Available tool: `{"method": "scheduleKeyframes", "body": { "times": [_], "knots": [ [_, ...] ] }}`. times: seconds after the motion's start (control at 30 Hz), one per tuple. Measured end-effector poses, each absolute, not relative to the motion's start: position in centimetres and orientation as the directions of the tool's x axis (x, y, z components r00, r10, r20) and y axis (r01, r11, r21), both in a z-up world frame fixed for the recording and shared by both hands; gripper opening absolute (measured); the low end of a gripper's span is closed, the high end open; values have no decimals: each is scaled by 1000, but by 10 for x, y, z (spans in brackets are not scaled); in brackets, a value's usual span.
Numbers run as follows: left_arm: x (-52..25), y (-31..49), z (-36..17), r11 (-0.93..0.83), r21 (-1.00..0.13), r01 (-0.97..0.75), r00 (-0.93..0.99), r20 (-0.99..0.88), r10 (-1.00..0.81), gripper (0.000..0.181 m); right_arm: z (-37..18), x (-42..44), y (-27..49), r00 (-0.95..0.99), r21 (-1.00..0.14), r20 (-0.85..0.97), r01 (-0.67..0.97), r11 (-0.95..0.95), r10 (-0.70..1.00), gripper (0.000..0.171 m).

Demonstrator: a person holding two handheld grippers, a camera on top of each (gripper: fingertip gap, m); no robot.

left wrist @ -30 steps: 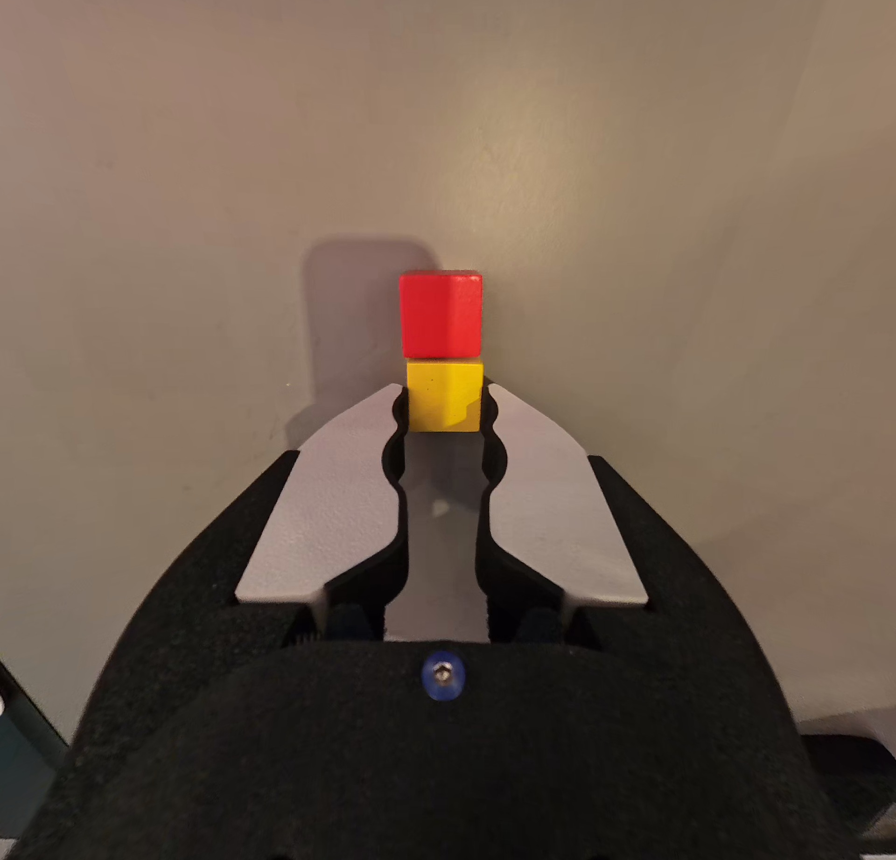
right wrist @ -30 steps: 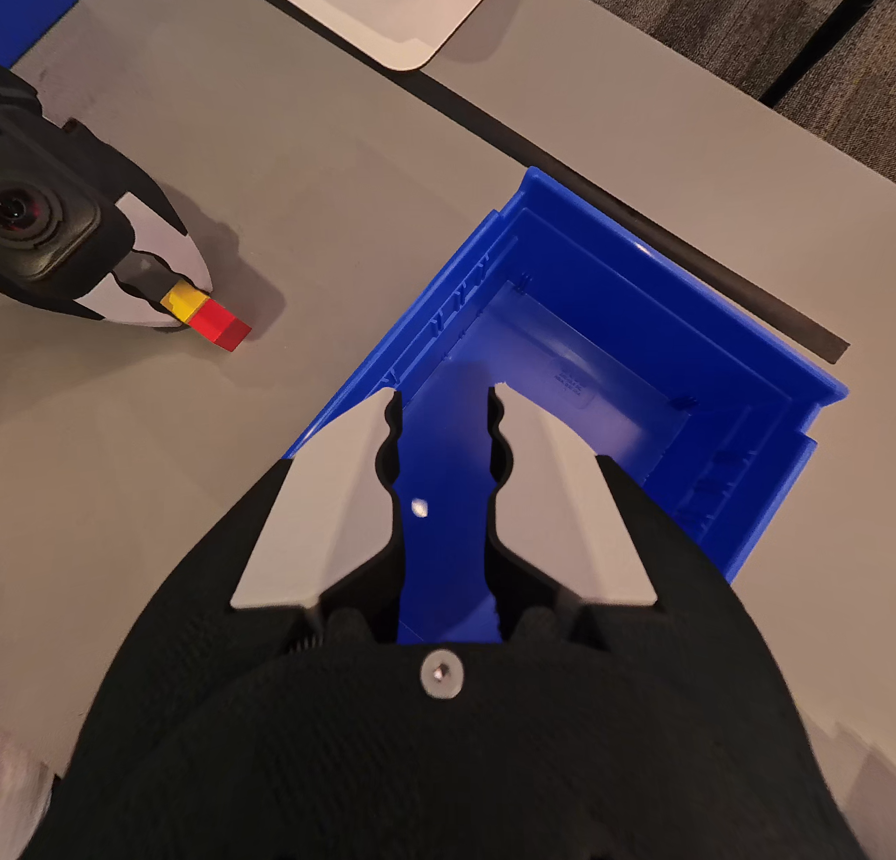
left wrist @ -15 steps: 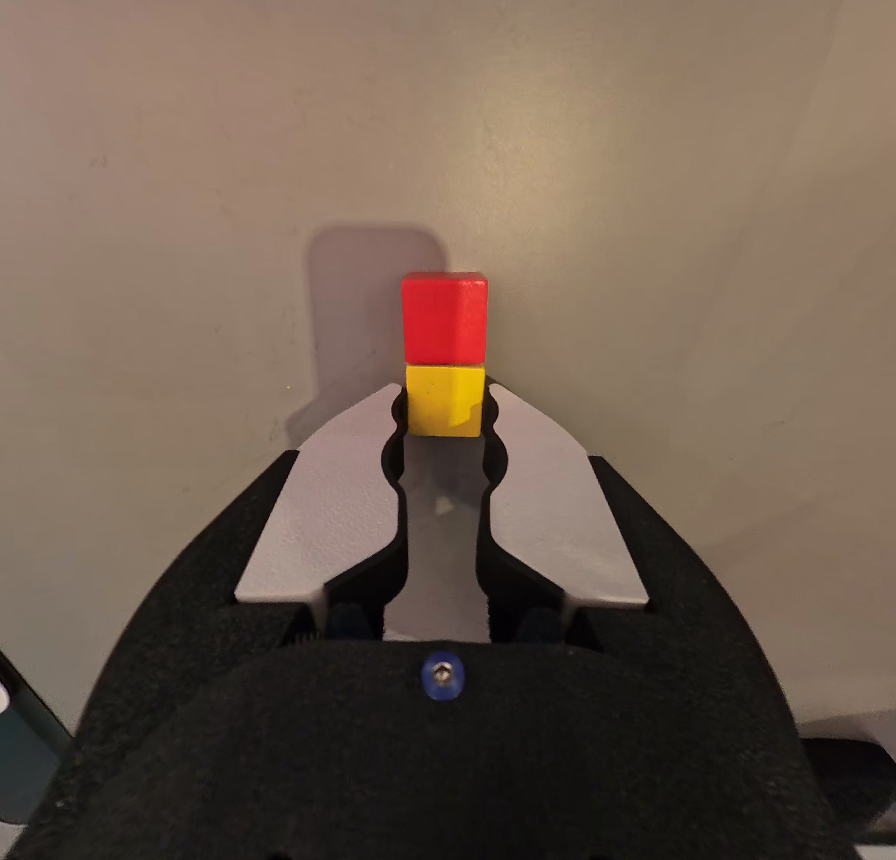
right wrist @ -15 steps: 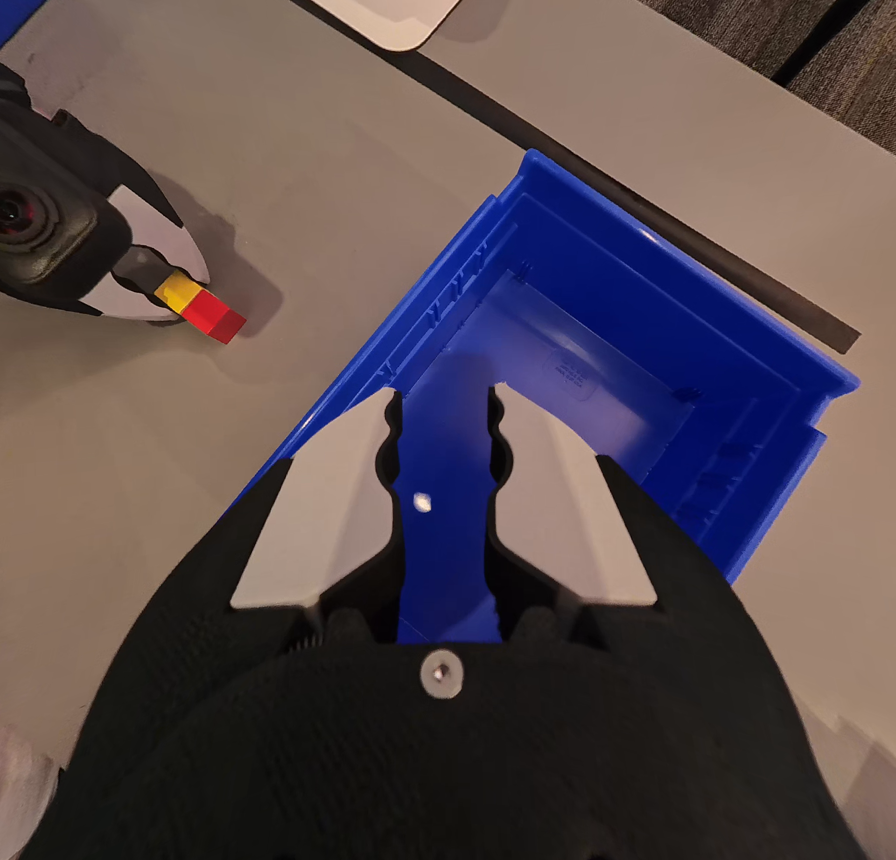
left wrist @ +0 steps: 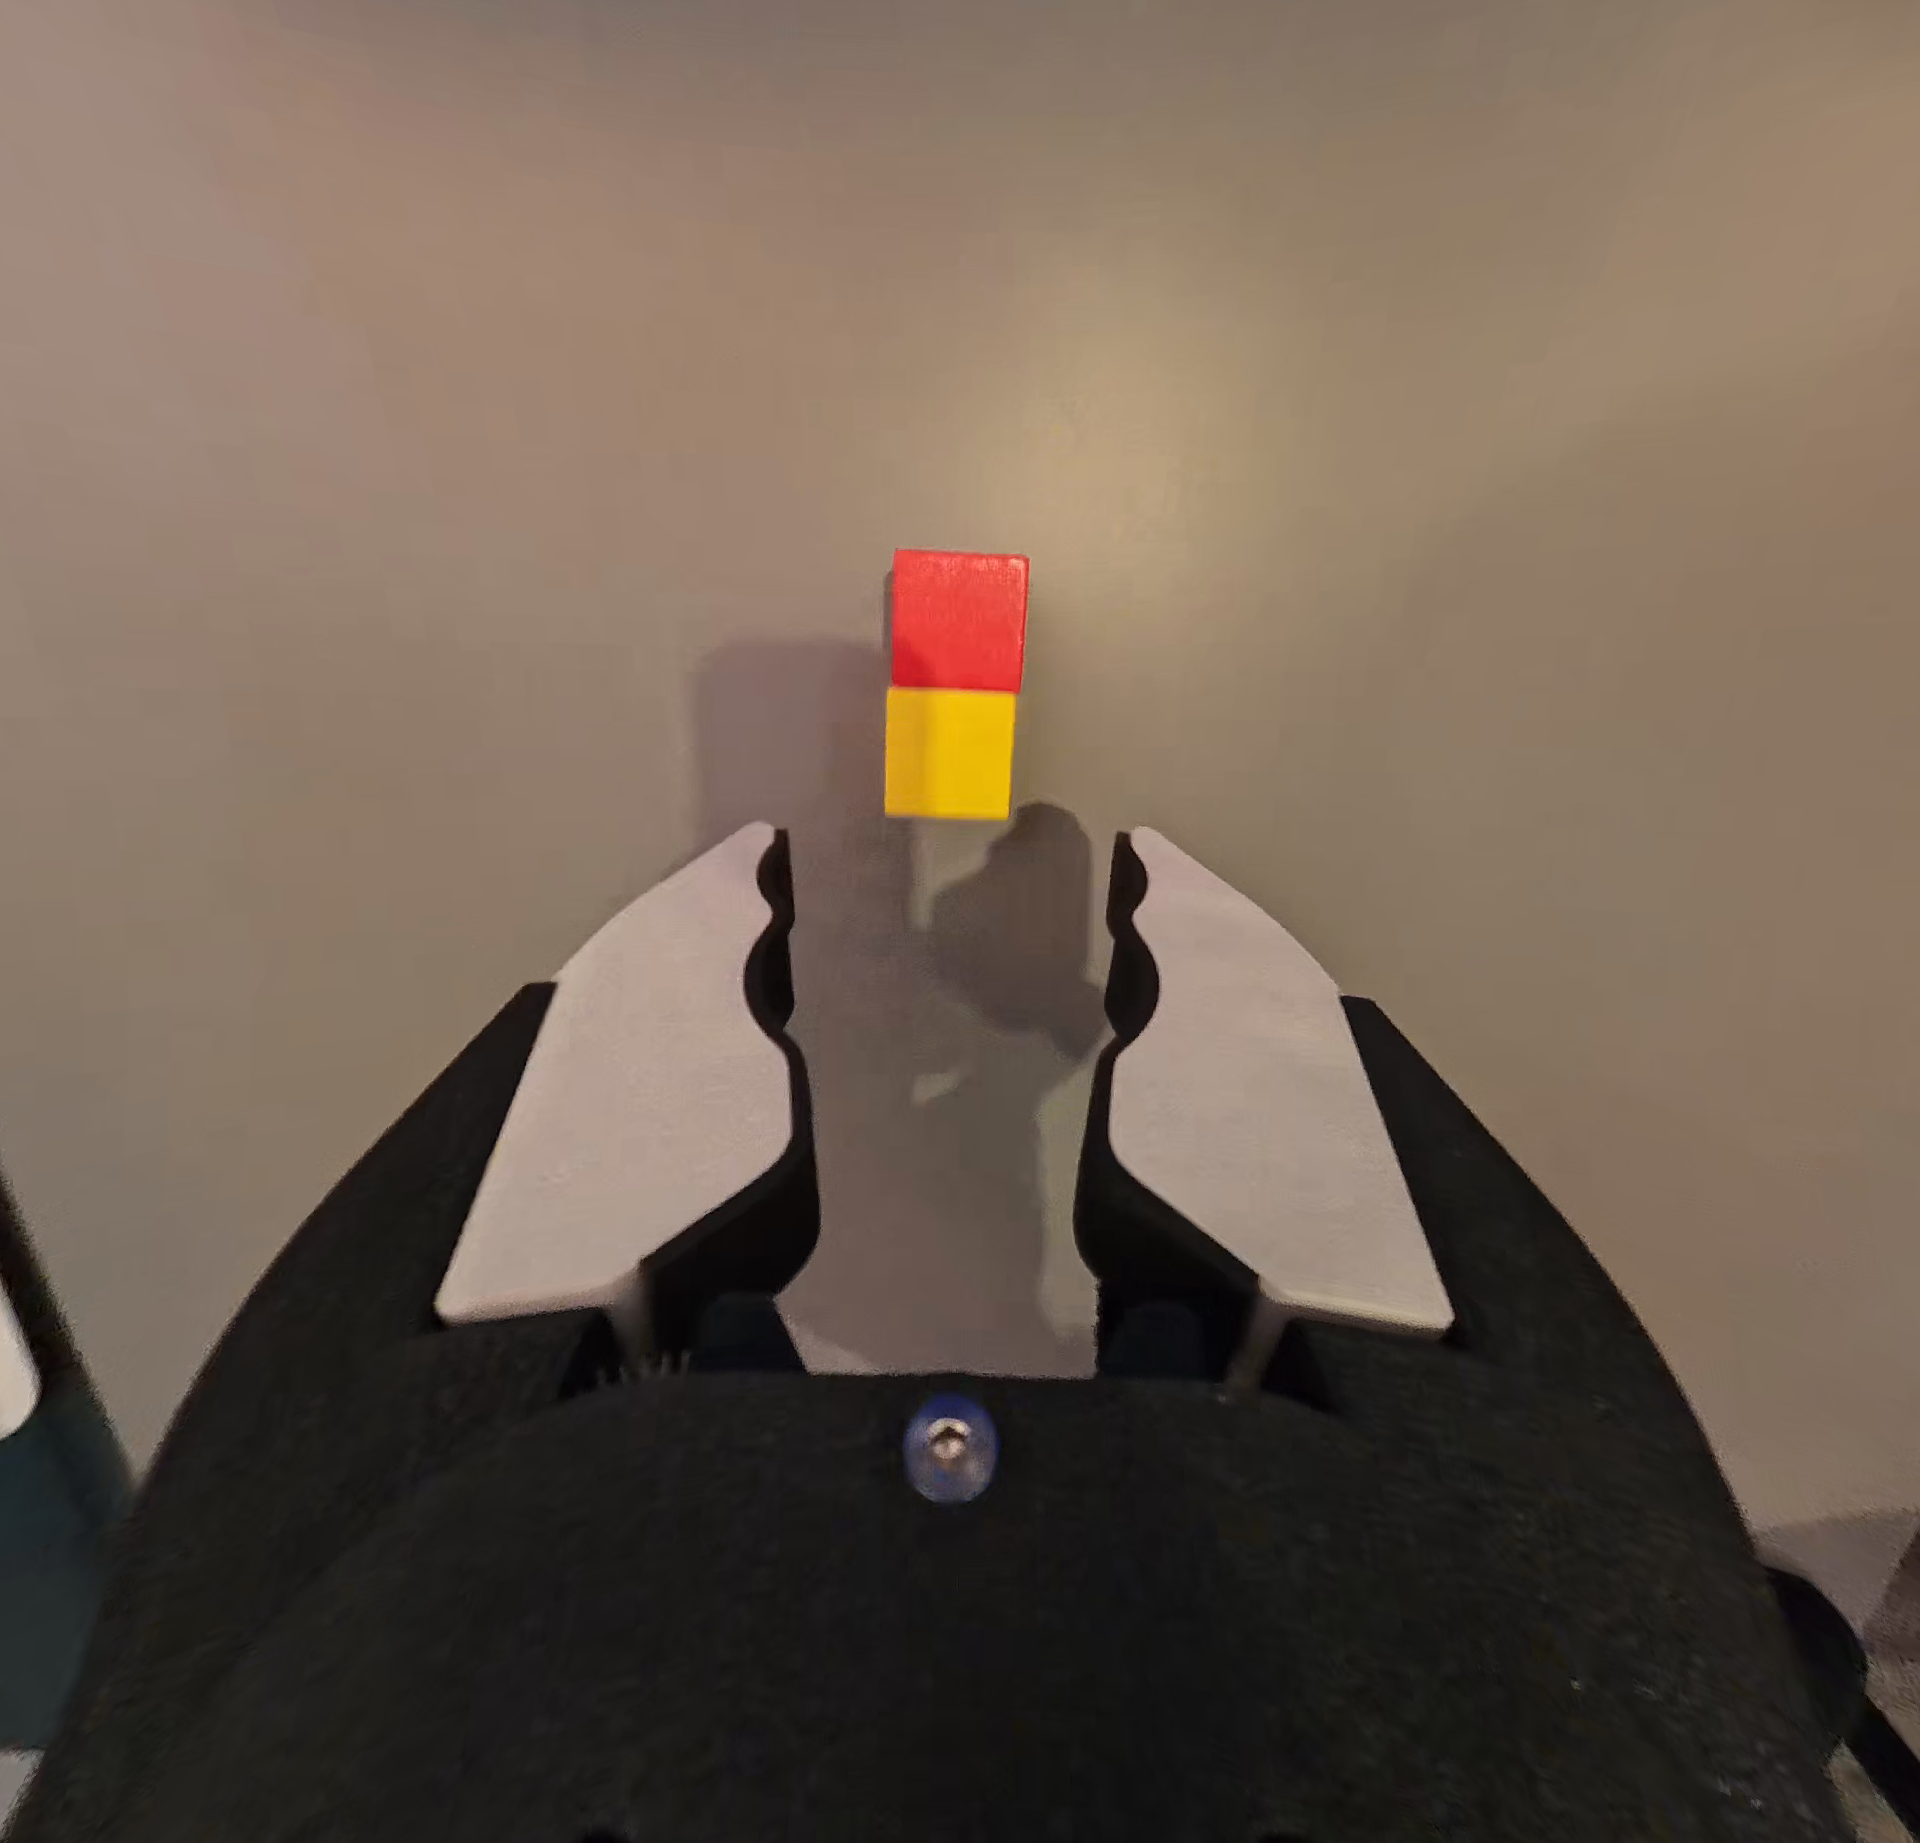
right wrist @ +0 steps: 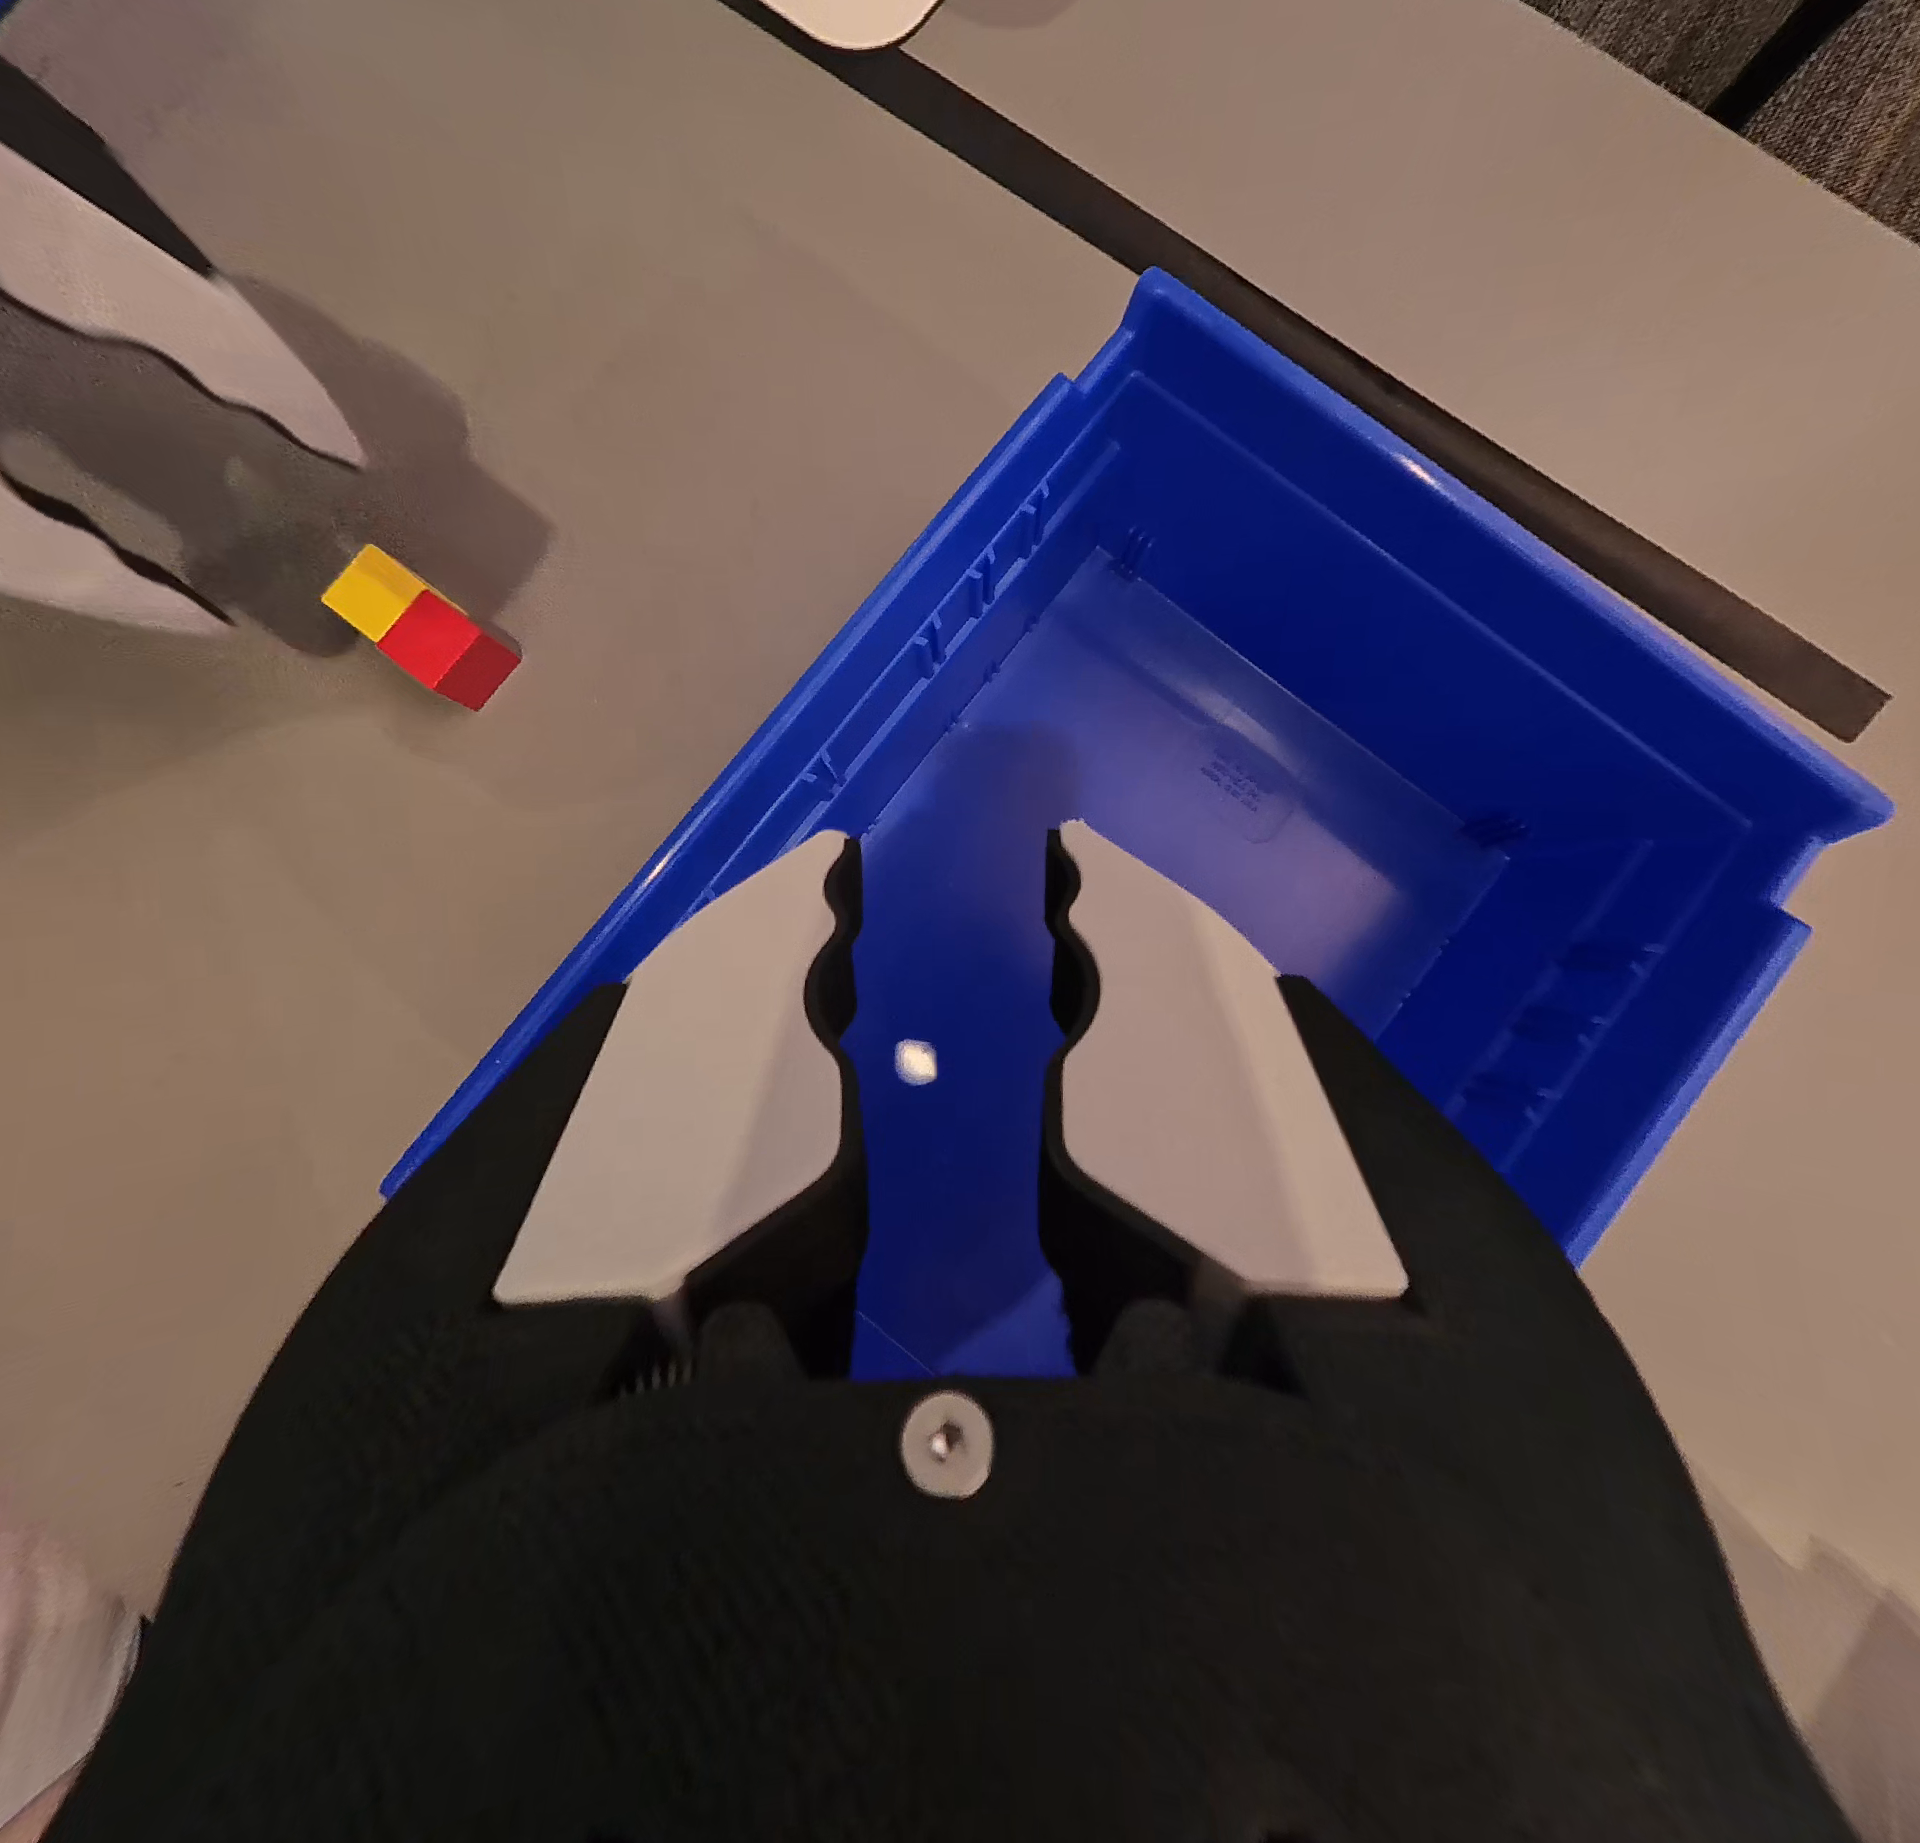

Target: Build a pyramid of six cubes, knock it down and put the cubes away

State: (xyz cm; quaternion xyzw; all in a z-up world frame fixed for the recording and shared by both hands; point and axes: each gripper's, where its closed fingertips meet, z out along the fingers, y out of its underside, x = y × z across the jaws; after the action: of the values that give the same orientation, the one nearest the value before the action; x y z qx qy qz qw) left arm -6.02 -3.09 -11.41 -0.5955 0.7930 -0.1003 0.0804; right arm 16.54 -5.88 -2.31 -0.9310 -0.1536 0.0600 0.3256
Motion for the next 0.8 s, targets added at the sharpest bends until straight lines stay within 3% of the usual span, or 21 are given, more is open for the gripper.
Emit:
{"method": "scheduleKeyframes", "body": {
  "times": [0.17,0.33,0.43,0.5,0.8],
  "knots": [
    [-118,-1,-30,179,-388,-904,-137,-134,-981,51,-23,168,-60,946,-627,-19,240,-741,322,36],
    [-262,74,12,-127,-344,-930,238,-304,-922,52,-21,167,-60,946,-638,-21,235,-733,322,36],
    [-353,98,-5,-494,-315,-810,567,-210,-797,48,-18,167,-58,947,-651,-17,233,-723,321,36],
    [-387,98,-29,-609,-288,-739,658,-114,-744,44,-18,167,-58,948,-650,-22,228,-725,318,36],
    [-442,103,-120,-542,-99,-834,551,-178,-815,52,-27,167,-60,948,-623,-29,232,-747,318,36]
  ]
}}
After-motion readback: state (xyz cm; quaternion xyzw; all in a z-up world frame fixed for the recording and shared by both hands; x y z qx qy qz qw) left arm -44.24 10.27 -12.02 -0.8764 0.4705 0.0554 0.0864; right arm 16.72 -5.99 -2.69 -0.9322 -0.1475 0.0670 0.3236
